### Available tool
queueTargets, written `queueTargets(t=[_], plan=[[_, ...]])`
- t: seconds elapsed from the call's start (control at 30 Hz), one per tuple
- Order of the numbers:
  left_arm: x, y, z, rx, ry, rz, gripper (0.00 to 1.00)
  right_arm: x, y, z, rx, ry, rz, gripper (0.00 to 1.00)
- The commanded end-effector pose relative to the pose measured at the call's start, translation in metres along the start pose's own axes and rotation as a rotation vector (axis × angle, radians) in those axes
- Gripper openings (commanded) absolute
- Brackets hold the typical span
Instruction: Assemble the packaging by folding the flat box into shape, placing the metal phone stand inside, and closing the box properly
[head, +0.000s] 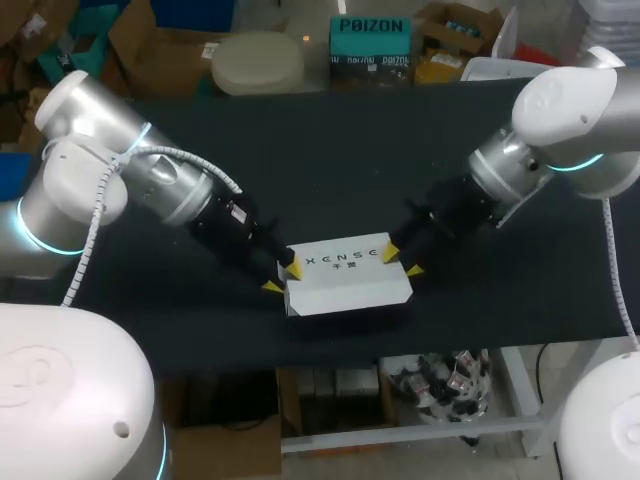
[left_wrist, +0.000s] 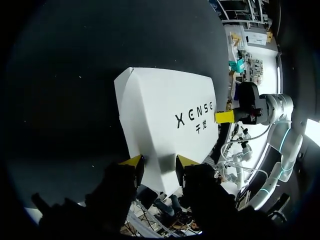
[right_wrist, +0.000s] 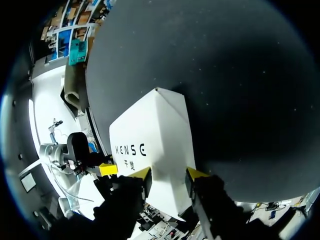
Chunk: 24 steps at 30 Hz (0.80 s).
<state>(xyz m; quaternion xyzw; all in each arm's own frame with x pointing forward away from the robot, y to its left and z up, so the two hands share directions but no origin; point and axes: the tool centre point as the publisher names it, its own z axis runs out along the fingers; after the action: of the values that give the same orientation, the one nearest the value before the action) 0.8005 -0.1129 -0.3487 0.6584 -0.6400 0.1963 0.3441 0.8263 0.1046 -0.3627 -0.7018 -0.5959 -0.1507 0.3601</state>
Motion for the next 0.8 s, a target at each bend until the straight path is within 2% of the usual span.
queueTargets(t=[0.03,0.27,0.8], plan=[[0.0154,-0.0081,0.0089,-0.019,-0.003,0.001,0.41,0.0142,0.0034,0.0108,0.038,0.007,0.007,0.44],[0.0188,-0.0112,0.0070,-0.041,-0.002,-0.002,0.41,0.0151,0.0064,0.0122,0.067,0.013,0.021,0.44],[0.0157,-0.0155,0.0070,-0.055,0.011,-0.013,0.43,0.0192,0.0099,0.0113,0.073,0.011,0.029,0.46]])
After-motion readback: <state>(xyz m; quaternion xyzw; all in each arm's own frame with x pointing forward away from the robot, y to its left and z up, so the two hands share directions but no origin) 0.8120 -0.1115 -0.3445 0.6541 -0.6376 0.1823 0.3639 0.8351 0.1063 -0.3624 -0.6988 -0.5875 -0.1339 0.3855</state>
